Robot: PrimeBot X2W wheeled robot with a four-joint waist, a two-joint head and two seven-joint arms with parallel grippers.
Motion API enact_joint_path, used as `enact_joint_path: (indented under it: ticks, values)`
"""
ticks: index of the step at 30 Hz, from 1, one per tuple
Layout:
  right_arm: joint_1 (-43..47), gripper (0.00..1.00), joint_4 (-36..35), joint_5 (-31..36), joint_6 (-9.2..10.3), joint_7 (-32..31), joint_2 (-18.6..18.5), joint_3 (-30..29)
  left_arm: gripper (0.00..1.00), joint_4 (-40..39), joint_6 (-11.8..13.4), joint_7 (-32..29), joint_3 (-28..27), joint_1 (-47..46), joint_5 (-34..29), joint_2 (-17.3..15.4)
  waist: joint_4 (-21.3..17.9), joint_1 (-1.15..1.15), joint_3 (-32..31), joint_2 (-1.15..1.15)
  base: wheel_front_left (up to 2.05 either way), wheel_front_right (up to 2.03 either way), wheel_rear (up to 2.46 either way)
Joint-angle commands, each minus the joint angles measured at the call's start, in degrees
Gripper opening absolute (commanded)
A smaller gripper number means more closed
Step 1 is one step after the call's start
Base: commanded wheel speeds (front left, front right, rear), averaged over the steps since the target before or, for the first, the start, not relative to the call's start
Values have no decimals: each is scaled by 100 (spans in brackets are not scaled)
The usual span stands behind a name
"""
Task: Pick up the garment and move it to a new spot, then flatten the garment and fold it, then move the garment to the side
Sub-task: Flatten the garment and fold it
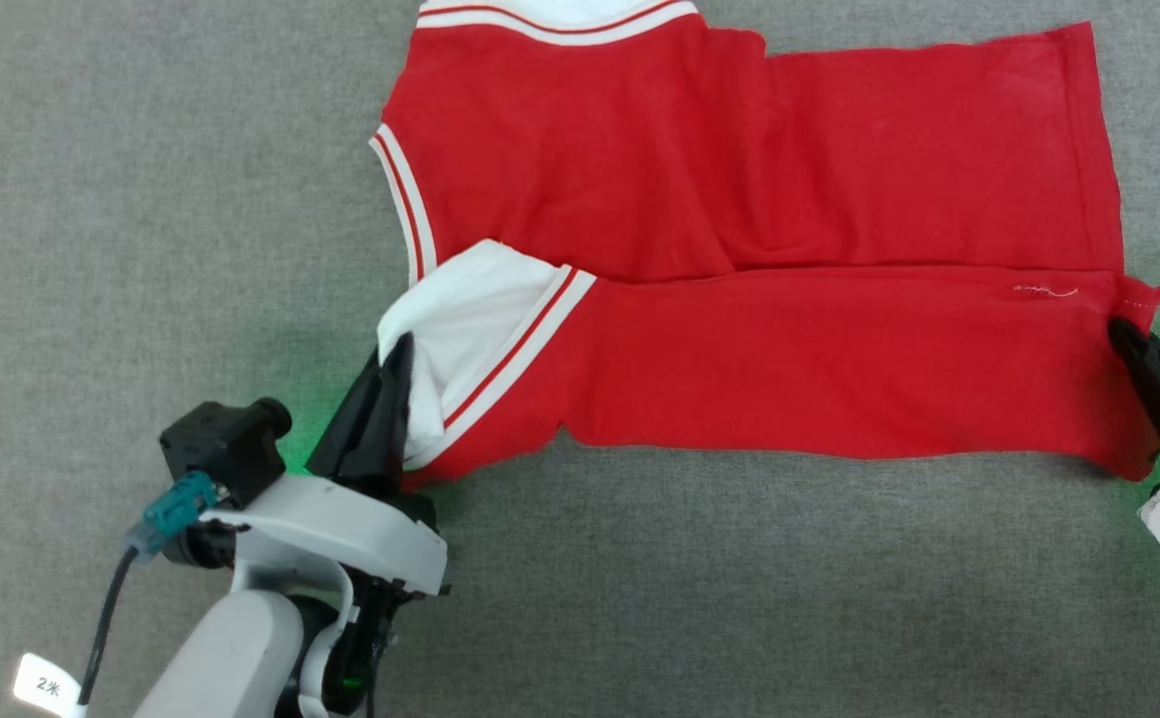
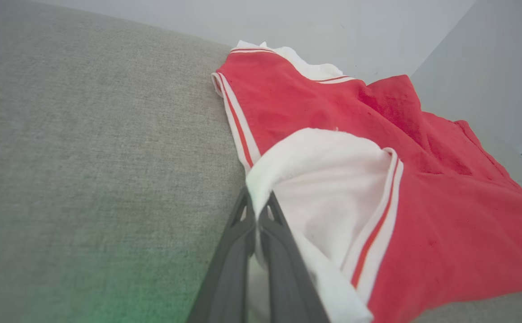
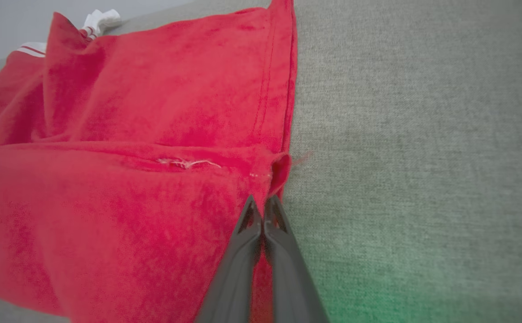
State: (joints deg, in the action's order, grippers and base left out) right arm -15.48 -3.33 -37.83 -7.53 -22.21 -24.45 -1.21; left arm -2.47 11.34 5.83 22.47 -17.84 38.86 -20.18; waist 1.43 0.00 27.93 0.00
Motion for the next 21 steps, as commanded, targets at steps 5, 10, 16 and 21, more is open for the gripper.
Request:
enact_joint_path:
  ticks: [5, 10, 16, 21]
  values:
    - [-174, 0, 257, 28, 9, 89, -23, 160, 0, -14, 57, -10, -11, 73, 8, -50, 53, 0, 62, 0, 0, 0, 0]
    - [-244, 0, 491, 60, 10, 141, -63, 268, 0, 60, 70, -118, 65, 30, -25, -80, 73, 0, 102, 0, 0, 0, 0]
    - [-301, 0, 581, 79, 10, 208, -87, 362, 0, 109, 48, -182, 110, -35, -13, -91, 61, 0, 118, 0, 0, 0, 0]
    - [-329, 0, 646, 71, 10, 259, -100, 408, 0, 226, 61, -327, 164, -61, 4, -134, 29, 0, 135, 0, 0, 0, 0]
